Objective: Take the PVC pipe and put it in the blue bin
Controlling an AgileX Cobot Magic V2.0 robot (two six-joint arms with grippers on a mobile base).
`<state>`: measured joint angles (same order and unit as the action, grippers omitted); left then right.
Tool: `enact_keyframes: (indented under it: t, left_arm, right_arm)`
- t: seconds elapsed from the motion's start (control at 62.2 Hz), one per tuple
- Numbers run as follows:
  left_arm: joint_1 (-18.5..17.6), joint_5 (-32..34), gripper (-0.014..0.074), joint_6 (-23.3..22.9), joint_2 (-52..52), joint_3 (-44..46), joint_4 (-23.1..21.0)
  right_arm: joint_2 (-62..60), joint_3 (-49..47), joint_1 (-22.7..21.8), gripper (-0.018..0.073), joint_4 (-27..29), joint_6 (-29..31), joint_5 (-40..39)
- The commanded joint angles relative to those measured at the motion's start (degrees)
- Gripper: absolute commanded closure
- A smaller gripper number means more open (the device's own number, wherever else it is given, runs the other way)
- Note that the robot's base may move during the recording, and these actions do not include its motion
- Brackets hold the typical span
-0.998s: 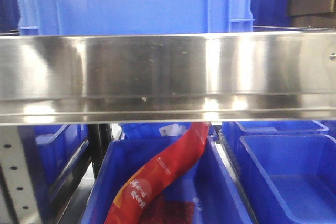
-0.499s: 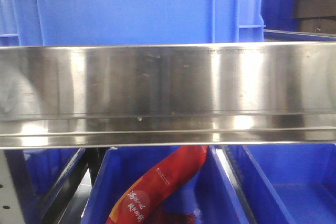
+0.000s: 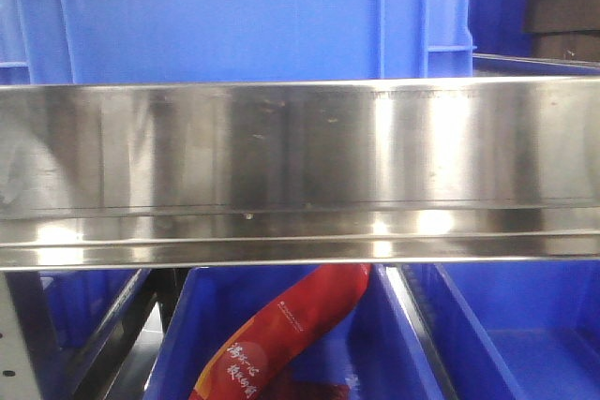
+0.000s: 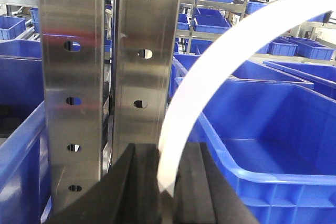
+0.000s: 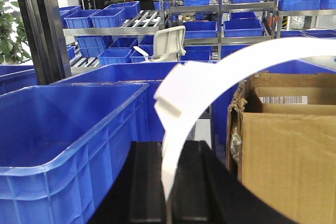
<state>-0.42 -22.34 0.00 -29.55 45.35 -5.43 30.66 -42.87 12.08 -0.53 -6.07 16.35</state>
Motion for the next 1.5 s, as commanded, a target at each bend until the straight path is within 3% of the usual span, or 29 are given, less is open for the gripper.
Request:
enact_keyframes:
  t: [0.0, 0.29, 0.756, 0.901, 1.03, 1.126, 1.239, 1.319, 1.48]
  left_arm:
    - [0.1, 1.8, 0.0707, 0.0, 0.2, 0.0, -0.5]
    - [0.1, 10.7, 0.0707, 0.0, 0.2, 0.0, -0.5]
    - [0.1, 10.7, 0.0707, 0.0, 0.2, 0.0, -0.5]
    - [0.1, 8.5, 0.0707, 0.0, -0.9, 0.1, -3.1]
    - [0.0, 2.0, 0.0707, 0.8, -3.2, 3.8, -7.2]
    - [0.0, -2.7, 0.0707, 4.6, -6.0, 7.5, -8.3]
    - [-0.5, -6.1, 0.0707, 9.7, -8.9, 10.5, -13.7]
    - [-2.7, -6.4, 0.0707, 12.2, -10.6, 12.1, -18.0]
    - [-9.2, -6.5, 0.0707, 12.4, -13.9, 14.9, -18.7]
  right_arm:
    - [-0.1, 0.1, 0.0, 0.0720, -0.4, 0.2, -1.4]
    - [-0.1, 0.1, 0.0, 0.0720, -0.5, 0.2, -13.8]
    - [0.0, 0.1, 0.0, 0.0720, -0.5, 0.2, -16.4]
    - [3.0, 0.1, 0.3, 0.0720, -0.4, 0.2, -11.5]
    - [6.9, -2.9, 4.5, 0.0720, 2.0, 0.2, -10.6]
    - [10.6, -5.8, 9.8, 0.0720, 1.1, 0.2, -10.7]
    - [16.1, -8.6, 16.5, 0.0720, 0.1, 0.2, -10.6]
    - [20.2, -10.6, 20.7, 0.0720, 0.1, 0.2, -10.8]
    - [27.5, -15.5, 26.2, 0.0720, 0.1, 0.2, -10.6]
